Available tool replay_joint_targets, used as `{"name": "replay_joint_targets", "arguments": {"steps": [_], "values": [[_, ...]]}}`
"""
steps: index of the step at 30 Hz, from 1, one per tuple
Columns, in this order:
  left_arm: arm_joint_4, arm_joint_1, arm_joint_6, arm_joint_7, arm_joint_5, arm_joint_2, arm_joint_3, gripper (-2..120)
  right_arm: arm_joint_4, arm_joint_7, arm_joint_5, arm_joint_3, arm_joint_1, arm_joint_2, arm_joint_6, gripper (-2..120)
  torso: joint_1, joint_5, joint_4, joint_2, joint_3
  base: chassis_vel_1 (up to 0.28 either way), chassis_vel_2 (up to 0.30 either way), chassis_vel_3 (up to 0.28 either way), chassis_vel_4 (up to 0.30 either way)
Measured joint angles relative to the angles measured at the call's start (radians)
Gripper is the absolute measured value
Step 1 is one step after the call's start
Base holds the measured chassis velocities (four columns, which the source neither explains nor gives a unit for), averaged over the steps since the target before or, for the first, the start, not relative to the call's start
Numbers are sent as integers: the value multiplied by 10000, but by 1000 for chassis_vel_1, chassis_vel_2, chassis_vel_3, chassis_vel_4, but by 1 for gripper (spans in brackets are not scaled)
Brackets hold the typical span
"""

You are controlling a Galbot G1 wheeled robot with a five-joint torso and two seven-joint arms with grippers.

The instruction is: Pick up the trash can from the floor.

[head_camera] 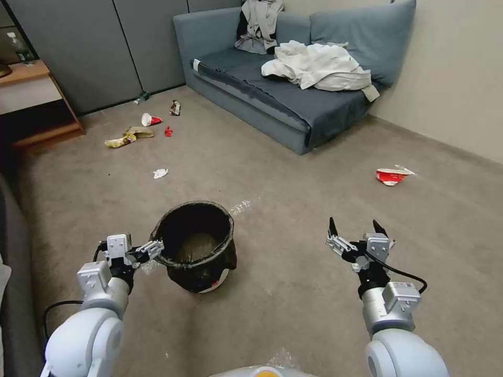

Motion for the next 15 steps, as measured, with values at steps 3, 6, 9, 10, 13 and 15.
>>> {"name": "replay_joint_targets", "arguments": {"steps": [3, 6, 9, 10, 13, 15], "values": [[759, -690, 399, -276, -277, 292, 257, 100, -110, 22, 48, 14, 31, -7, 32, 100, 0, 1, 0, 0, 0, 0, 0, 0, 0], [1174, -1203, 790, -493, -579, 479, 372, 100, -177, 31, 75, 31, 47, -13, 44, 100, 0, 1, -1, 0, 0, 0, 0, 0, 0], [1760, -1951, 1214, -687, -967, 666, 522, 100, -238, 41, 93, 55, 55, -29, 58, 100, 0, 2, -4, 0, 0, 0, 0, 0, 0], [1914, -2129, 1282, -703, -1031, 692, 566, 100, -253, 44, 97, 63, 55, -36, 60, 100, 0, 2, -1, 0, 1, 0, 0, 0, 0], [2054, -2289, 1395, -711, -1142, 715, 610, 100, -269, 52, 100, 70, 55, -41, 62, 100, 0, 2, -1, 0, 1, 0, 0, 0, 0], [2226, -2448, 1672, -713, -1356, 737, 705, 100, -316, 64, 101, 74, 58, -48, 71, 100, 0, 2, 0, 0, 1, 0, 0, 0, 0]]}}
